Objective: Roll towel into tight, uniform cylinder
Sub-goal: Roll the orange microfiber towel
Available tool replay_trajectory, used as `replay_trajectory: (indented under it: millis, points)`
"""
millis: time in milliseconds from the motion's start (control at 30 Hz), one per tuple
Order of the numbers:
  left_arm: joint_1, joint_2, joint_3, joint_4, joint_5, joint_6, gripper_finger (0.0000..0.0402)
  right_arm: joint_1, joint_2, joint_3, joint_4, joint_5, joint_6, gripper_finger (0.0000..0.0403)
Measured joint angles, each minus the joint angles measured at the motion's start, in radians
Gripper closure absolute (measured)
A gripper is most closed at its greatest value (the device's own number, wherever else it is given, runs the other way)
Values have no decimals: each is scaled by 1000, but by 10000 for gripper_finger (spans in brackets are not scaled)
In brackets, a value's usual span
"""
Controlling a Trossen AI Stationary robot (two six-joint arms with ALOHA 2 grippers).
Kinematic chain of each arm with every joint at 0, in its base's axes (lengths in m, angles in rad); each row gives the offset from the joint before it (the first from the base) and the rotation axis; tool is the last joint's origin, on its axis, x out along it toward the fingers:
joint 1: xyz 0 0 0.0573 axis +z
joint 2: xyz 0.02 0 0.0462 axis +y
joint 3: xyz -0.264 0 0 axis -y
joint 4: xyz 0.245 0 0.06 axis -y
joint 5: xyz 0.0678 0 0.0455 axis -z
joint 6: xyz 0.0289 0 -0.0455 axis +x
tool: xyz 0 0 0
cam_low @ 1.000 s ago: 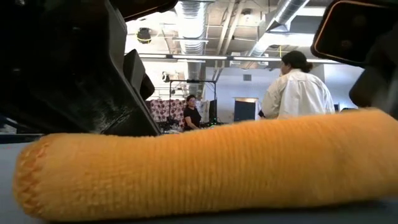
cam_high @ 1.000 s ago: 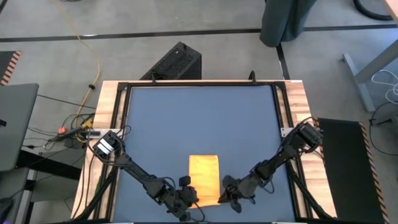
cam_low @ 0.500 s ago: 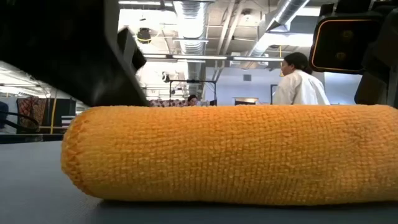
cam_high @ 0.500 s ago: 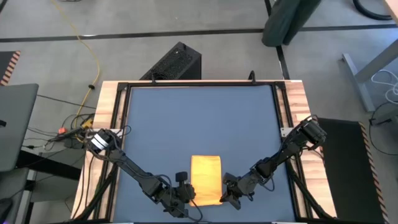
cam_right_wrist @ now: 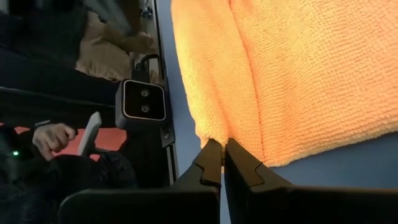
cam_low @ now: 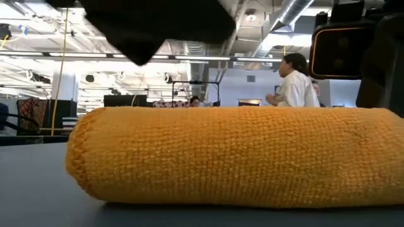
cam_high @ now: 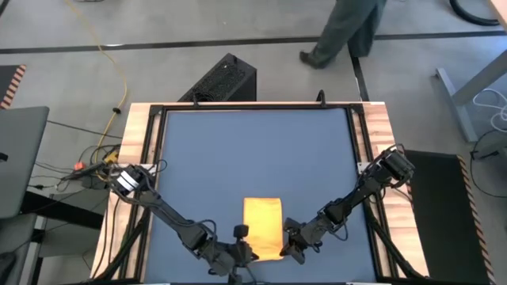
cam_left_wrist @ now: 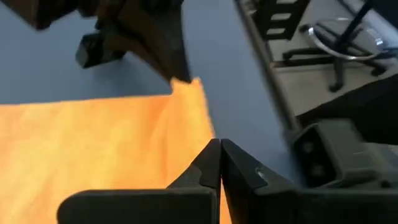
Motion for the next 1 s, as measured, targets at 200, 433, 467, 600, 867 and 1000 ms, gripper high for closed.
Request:
replay_trajectory:
  millis: [200,433,467,600,867,1000]
  points:
    - [23,57,0,22,59,-29,401,0,0,4,-12,2,12,380]
    - [32,68,0,27,64,-20,402,0,0,4,-12,7,26,380]
    - [33,68,0,22,64,-21,402,-1,0,4,-12,7,26,380]
    - [34,68,0,7,64,-33,401,-1,0,4,-12,4,30,380]
    - [34,75,1,-25,42,-59,402,-2,-1,4,-16,5,83,380]
    - [34,75,1,-45,39,-62,401,-2,-1,4,-16,3,86,379]
